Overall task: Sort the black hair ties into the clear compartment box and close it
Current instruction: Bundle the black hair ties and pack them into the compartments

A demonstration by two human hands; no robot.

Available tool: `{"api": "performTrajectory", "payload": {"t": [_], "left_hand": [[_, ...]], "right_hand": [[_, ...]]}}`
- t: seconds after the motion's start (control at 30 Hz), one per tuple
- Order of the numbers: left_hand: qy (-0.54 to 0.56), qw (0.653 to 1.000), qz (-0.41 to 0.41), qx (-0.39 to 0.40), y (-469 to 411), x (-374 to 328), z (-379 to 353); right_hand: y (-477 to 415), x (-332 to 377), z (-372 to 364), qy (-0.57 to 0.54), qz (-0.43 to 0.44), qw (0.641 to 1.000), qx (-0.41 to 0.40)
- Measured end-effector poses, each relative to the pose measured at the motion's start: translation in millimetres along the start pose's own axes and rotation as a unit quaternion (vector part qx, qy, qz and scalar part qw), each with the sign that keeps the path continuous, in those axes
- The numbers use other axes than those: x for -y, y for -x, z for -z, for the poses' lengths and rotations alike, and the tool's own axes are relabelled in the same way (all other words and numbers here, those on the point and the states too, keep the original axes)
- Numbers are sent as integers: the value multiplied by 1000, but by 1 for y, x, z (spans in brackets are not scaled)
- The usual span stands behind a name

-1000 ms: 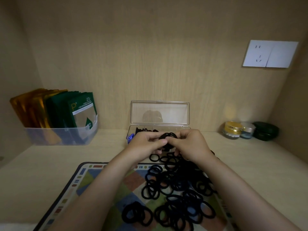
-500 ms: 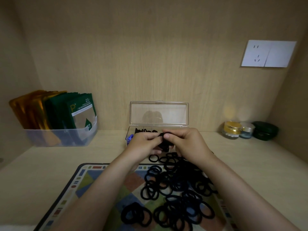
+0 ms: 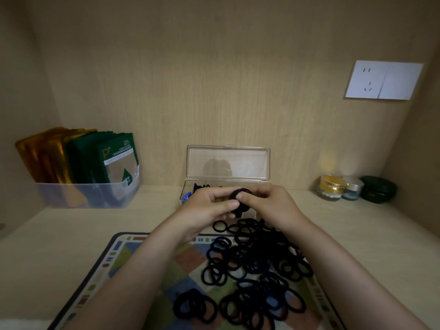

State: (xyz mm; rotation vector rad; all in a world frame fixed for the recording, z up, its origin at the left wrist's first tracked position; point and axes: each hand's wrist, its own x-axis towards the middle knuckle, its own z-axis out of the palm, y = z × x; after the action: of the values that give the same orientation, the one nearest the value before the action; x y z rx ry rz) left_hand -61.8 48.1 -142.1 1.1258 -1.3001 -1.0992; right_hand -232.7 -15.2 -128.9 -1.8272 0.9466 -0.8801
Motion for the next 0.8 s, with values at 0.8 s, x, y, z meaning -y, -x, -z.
{"api": "performTrajectory", "payload": {"t": [0.8], "left_hand": [[-12,973,-63,-221,-12,-8,18]], "right_hand": [[-47,37,-6,-103,-93,985,107]]}}
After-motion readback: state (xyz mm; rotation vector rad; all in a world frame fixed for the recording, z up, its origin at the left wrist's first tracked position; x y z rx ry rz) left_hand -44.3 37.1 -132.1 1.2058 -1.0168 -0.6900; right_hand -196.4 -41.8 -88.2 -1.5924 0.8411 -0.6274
